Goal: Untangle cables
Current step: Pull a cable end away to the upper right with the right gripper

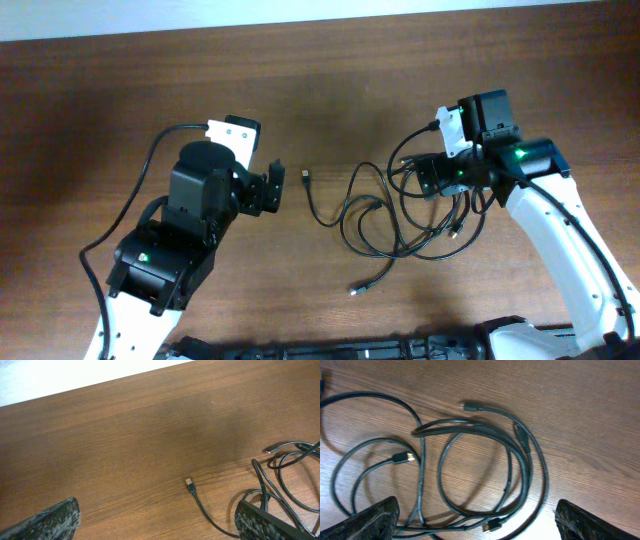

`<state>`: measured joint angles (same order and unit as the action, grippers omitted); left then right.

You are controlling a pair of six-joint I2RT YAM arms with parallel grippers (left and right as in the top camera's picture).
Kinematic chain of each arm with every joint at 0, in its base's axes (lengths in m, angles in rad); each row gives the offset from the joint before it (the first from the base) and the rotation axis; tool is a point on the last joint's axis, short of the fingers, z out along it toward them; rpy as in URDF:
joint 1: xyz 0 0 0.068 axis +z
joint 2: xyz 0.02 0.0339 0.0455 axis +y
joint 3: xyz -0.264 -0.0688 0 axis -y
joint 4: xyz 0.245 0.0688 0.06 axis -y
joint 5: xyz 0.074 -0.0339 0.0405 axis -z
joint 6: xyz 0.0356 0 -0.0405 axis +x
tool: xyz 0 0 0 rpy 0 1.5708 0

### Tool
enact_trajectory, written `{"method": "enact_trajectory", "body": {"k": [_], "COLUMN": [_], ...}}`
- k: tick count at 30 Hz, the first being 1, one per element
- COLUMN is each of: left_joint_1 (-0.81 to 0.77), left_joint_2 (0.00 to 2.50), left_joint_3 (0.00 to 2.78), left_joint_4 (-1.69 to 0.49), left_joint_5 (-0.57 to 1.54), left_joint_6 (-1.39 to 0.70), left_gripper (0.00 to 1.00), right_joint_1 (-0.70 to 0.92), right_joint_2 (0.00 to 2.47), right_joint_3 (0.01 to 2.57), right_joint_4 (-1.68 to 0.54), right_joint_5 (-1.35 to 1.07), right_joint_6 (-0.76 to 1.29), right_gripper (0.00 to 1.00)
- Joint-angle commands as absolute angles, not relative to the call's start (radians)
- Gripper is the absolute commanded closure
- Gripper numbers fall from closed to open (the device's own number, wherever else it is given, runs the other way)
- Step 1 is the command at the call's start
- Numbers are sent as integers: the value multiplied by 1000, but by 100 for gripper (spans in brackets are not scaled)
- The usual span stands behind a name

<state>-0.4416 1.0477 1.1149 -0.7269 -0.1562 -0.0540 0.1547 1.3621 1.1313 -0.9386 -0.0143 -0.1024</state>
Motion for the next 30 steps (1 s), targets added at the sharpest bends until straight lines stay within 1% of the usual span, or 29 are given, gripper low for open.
{"method": "enact_trajectory", "body": {"k": [1,9,10,11,12,17,18,20,22,25,29,30], "left_joint_1": [-436,-436,-436,-436,-436,-436,-436,-436,-436,-436,-436,-436], "left_joint_2": [1039,1039,1039,1039,1039,1039,1039,1039,1039,1039,1039,1039], "left_joint_3": [1129,1129,1129,1129,1129,1129,1129,1129,1129,1129,1129,1129], "left_joint_4": [-728,-728,-729,-729,-729,-743,-744,-744,-743,-744,-743,-744], "left_joint_5": [-146,-146,-146,-146,-146,-146,-146,-146,-146,-146,-146,-146], "left_joint_6": [-67,-67,-67,-67,-67,-67,-67,-67,-67,-67,-67,-67], "left_gripper": [1,1,1,1,1,1,1,1,1,1,1,1], "right_joint_1": [150,150,150,150,150,150,150,150,150,150,150,150], "right_joint_2": [1381,1566,1583,1596,1605,1620,1624,1625,1625,1609,1555,1534], "right_joint_3": [1137,1137,1137,1137,1137,1137,1137,1137,1137,1186,1437,1575], "right_joint_4": [-939,-927,-924,-916,-907,-809,-795,-803,-838,-979,-1163,-1224], "right_joint_5": [38,31,31,31,31,31,31,31,31,30,31,31], "right_joint_6": [-191,-213,-213,-213,-213,-213,-213,-213,-213,-204,-204,-204], "right_gripper": [1,2,14,36,42,44,47,96,96,96,96,96]}}
